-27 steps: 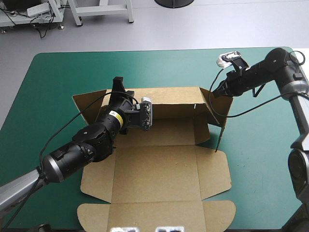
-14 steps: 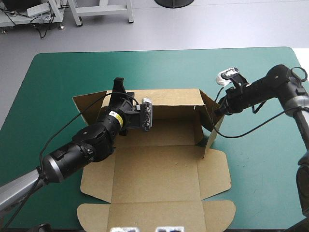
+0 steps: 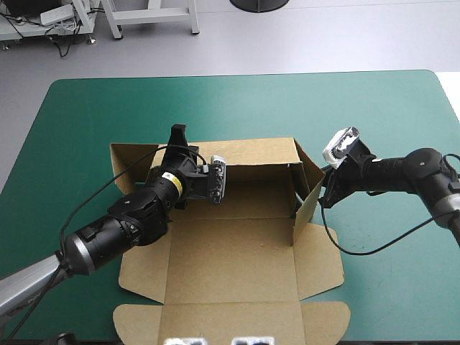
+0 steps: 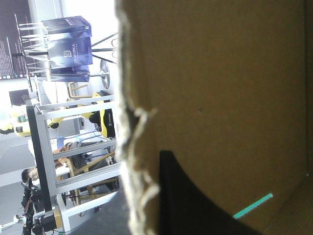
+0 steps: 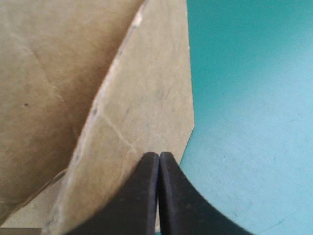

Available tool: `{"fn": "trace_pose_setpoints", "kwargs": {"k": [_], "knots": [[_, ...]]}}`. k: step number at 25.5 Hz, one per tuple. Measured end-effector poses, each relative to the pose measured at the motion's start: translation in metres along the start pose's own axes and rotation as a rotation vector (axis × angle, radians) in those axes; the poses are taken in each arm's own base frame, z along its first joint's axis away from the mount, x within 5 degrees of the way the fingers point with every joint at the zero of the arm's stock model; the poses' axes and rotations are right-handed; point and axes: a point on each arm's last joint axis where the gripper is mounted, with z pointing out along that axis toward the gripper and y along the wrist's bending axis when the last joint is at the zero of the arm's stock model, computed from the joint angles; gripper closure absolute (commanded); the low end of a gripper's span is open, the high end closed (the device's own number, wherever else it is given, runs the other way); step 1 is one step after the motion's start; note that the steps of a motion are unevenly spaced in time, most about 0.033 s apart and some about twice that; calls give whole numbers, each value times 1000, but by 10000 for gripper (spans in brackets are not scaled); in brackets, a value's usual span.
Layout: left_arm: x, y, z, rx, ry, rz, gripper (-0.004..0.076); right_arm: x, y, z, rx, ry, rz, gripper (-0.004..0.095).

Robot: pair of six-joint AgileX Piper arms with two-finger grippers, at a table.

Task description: Fold the box

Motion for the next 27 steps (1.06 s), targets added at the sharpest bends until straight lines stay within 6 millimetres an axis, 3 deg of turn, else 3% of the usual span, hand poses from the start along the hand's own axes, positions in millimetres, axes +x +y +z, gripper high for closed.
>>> {"fn": "trace_pose_setpoints", "kwargs": {"k": [7, 13, 21, 27], "knots": [[0, -1, 0, 6, -7, -9, 715, 0, 15, -5, -32, -34, -72, 926], [1, -15, 1, 22, -25, 59, 715, 1, 26, -21, 9, -1, -97, 926], [1, -16, 1, 18, -32, 76, 715, 32, 53, -19, 115, 10, -172, 926], [1, -16, 1, 18, -33, 77, 715, 34, 66, -18, 131, -11, -217, 926]]}}
